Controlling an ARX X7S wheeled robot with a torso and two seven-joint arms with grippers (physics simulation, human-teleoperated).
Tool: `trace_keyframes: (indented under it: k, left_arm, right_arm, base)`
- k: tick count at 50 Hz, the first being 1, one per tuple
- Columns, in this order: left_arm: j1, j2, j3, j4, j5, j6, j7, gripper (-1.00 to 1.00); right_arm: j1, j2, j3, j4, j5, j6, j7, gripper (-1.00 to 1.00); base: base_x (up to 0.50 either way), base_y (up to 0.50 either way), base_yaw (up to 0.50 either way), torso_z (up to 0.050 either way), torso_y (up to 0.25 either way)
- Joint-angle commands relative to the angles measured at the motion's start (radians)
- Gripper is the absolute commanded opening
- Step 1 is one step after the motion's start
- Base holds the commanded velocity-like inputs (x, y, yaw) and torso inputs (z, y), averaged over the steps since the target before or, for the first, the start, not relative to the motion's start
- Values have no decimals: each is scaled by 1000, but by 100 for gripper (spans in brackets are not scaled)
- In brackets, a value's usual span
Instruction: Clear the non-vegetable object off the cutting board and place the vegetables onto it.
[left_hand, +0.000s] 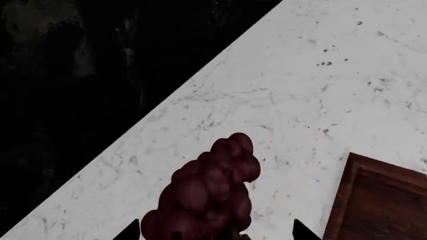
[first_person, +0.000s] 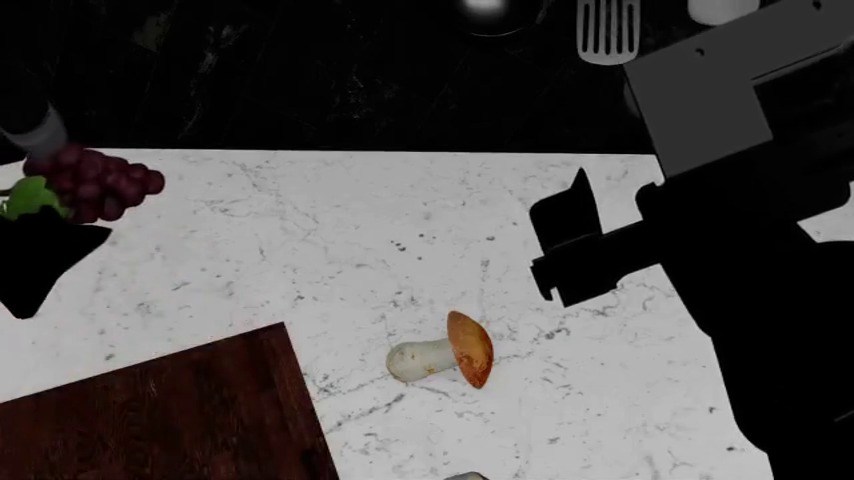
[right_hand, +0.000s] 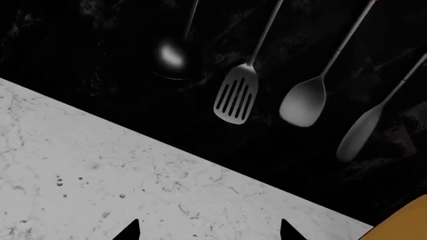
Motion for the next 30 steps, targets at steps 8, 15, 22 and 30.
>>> trace_keyframes:
  k: [8, 15, 22, 30]
  left_arm:
    - [53, 76, 72, -250, 110, 102, 29, -100]
    - [89, 103, 66, -372, 149, 160, -13, -100]
    - [124, 106, 54, -384, 139, 161, -41, -100]
    - [98, 100, 37, -367, 129, 138, -55, 100]
  right_arm:
    - [-7, 9, 11, -8, 35, 7, 28, 100]
    - [-12, 8, 7, -7, 47, 3, 40, 100]
    - [-9, 15, 7, -5, 59, 1, 47, 100]
    - [-3, 17, -1, 3, 68, -7, 53, 100]
  base:
    - [0, 0, 0, 0, 0]
    - [0, 0, 0, 0, 1]
    - [0, 0, 0, 0, 0]
    - [0, 0, 0, 0, 0]
